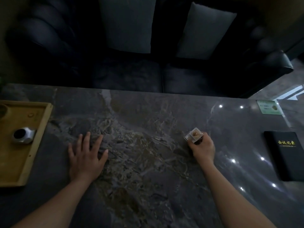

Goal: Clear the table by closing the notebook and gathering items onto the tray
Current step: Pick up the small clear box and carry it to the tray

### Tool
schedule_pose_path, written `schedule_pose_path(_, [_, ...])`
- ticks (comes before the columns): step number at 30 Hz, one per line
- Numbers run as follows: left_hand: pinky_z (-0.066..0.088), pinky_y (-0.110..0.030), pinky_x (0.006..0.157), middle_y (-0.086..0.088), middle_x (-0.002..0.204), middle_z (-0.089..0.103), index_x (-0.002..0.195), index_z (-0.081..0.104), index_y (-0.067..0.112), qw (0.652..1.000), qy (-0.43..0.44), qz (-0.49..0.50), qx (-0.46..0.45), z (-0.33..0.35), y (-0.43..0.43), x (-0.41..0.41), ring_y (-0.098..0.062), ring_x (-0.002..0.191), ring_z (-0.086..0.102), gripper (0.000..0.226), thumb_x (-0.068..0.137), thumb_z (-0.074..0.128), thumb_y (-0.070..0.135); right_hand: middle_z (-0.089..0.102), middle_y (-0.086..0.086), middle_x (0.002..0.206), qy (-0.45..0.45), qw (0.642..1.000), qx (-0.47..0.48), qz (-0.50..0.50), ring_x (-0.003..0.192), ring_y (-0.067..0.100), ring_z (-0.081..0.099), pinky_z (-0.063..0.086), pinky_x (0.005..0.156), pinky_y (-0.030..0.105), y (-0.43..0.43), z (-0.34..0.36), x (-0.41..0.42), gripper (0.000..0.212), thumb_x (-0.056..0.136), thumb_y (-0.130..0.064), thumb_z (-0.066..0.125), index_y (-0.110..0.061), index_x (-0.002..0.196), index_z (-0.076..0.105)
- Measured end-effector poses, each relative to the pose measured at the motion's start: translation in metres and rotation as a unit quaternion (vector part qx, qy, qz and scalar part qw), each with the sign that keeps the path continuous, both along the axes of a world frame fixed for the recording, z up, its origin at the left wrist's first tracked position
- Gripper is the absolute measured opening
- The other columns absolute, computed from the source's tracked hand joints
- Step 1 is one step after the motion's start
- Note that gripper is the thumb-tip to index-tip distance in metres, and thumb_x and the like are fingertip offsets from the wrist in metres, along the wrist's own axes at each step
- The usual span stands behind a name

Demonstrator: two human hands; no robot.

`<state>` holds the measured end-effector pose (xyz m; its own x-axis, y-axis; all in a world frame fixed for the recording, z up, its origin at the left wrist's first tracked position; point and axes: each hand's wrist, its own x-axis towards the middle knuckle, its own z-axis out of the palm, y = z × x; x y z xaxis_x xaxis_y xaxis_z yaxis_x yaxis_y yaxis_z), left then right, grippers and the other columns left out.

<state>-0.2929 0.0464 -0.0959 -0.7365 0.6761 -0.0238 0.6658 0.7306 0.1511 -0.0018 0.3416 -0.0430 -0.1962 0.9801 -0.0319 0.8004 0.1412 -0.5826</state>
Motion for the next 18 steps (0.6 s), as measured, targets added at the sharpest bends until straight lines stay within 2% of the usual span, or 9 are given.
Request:
schedule_pose_path(4, [0.011,-0.061,0.113,-0.012,0.153,0.034,0.142,0.039,0.037,1.000,0.000,-0.001,-0.010,0.000,0.000,-0.001,-0.037,0.143,0.024,0.066,0.081,0.036,0.064,0.065,0.002,0.074,0.012,1.000,0.009,0.016,0.071,0.024,0.062,0.044,0.060,0.034,-0.011,0.003,-0.005,0.029,0.071,-0.024,0.084,-0.018,0.080,0.058])
schedule_pose_path(9, [0.011,-0.062,0.113,-0.013,0.154,0.034,0.143,0.039,0.037,1.000,-0.016,0.001,-0.010,0.008,0.002,0.001,-0.037,0.143,0.024,0.067,0.082,0.034,0.064,0.065,-0.005,0.074,0.026,0.997,-0.002,0.074,0.068,0.017,0.062,0.048,0.058,0.032,-0.033,0.008,-0.026,0.031,0.070,-0.028,0.086,-0.022,0.082,0.058])
schedule_pose_path(14, [0.009,-0.059,0.118,-0.008,0.157,0.031,0.145,0.038,0.035,0.997,-0.077,-0.005,0.015,0.022,-0.009,-0.006,-0.031,0.147,0.018,0.066,0.085,0.029,0.063,0.067,-0.005,0.075,0.038,0.989,-0.013,0.146,0.068,0.017,0.063,0.054,0.061,0.040,-0.058,0.015,-0.066,0.031,0.070,-0.030,0.085,-0.021,0.084,0.059])
schedule_pose_path(18, [0.014,-0.059,0.117,-0.011,0.151,0.040,0.141,0.042,0.029,0.999,-0.037,-0.001,0.020,0.026,-0.049,-0.014,-0.034,0.142,0.028,0.060,0.089,0.032,0.056,0.068,-0.011,0.074,0.071,0.980,-0.032,0.185,0.066,0.004,0.063,0.055,0.059,0.035,-0.082,0.019,-0.104,0.030,0.070,-0.032,0.085,-0.026,0.085,0.060])
